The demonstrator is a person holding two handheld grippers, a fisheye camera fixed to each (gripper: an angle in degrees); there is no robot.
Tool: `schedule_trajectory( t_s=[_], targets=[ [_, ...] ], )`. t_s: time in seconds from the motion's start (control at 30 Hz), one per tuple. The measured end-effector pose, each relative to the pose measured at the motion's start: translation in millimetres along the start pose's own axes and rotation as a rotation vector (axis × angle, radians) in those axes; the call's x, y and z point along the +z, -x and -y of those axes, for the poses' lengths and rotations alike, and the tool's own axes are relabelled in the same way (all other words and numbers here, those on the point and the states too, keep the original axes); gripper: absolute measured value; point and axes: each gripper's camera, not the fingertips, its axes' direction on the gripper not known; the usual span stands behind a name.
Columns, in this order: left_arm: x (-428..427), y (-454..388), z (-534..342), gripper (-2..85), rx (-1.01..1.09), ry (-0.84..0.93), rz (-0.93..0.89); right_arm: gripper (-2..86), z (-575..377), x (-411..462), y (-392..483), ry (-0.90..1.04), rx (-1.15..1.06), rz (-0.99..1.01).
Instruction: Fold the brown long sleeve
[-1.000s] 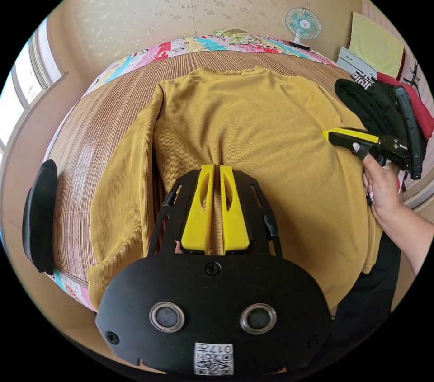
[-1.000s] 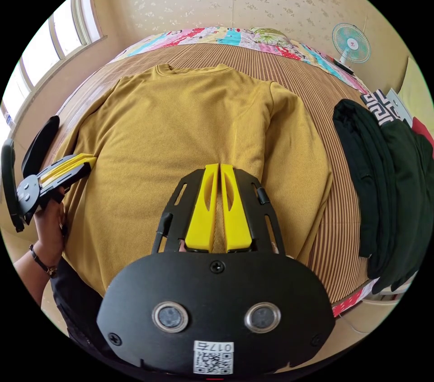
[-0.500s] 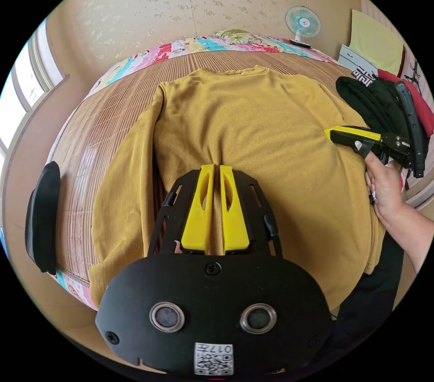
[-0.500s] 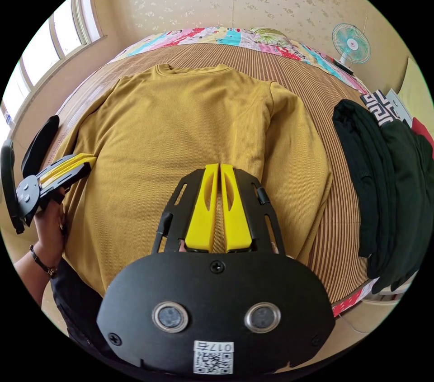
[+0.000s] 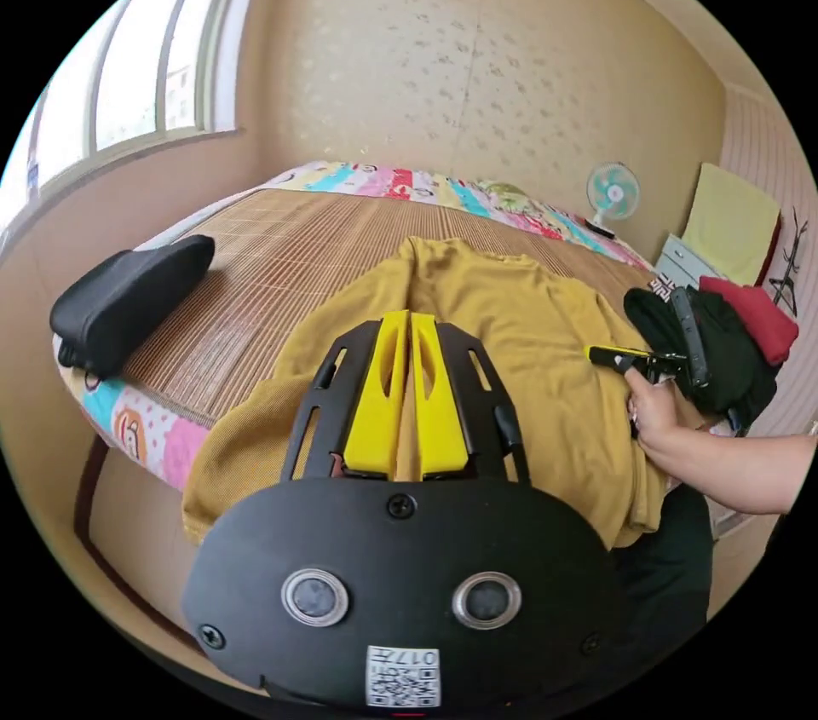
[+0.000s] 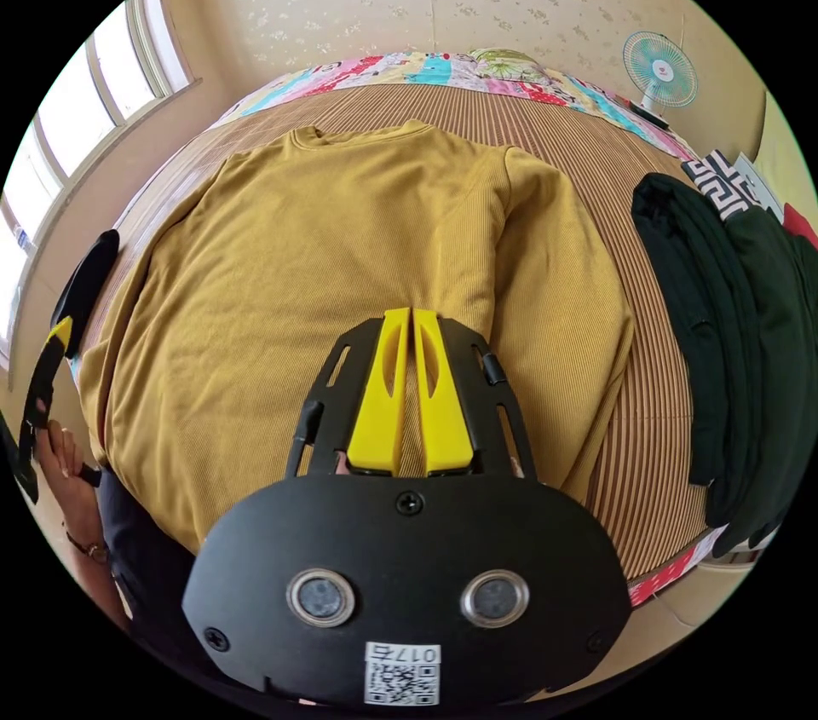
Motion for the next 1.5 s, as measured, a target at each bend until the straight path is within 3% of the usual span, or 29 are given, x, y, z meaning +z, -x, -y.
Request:
schedule_trajectory(
  t_s=[0.1,0.2,0.33,0.4,0.5,0.6,0.73,0.77,0.83,0.93,1.07,1.17,1.23,1.37,1.5],
  targets=[
    [-34,38,-28,9.0,-0.097,0.058,0.022,0.6,1,0,-3,-0.001,0.008,0.007],
    [-19,34,-33,9.8,0.040,0.244,0.022,0.6,3,2,-4,0.000,0.014,0.012],
    [25,20,-13,5.8,0.146,0.465,-0.001,0.5,6,3,-3,-0.001,0.011,0.001],
    [28,26,3,1.1,0.144,0.491,0.054,0.5,6,3,-3,-0.001,0.011,0.001],
    [29,42,21,-0.3,0.146,0.546,-0.029,0.6,6,3,-3,-0.001,0.014,0.005],
    [15,82,45,-0.8,0.003,0.581,-0.267,0.6,6,4,-1,-0.002,0.011,-0.003],
    [-53,153,100,-1.0,-0.276,0.371,-0.621,0.7,5,5,5,-0.006,-0.006,-0.026],
    [-62,159,111,-1.0,-0.300,0.334,-0.684,0.7,5,5,7,-0.007,-0.010,-0.031],
    [-84,162,163,-1.0,-0.352,0.197,-1.006,0.8,6,6,13,-0.008,-0.023,-0.060],
    [-79,111,240,-0.9,-0.280,0.172,-1.153,0.7,6,8,19,-0.010,-0.034,-0.092],
    [-31,8,297,-0.3,-0.087,0.350,-0.971,0.7,6,7,16,-0.013,-0.026,-0.074],
    [7,-50,282,4.7,0.060,0.465,-0.654,0.6,6,5,2,-0.017,0.011,-0.009],
    [20,-45,245,10.3,-0.002,0.459,-0.492,0.5,6,6,-4,-0.018,0.028,0.022],
    [0,0,192,13.1,-0.107,0.358,-0.275,0.6,6,8,2,-0.028,0.015,-0.002],
    [-7,2,131,14.6,-0.030,0.390,0.017,0.6,8,12,15,-0.032,-0.009,-0.064]
  ],
)
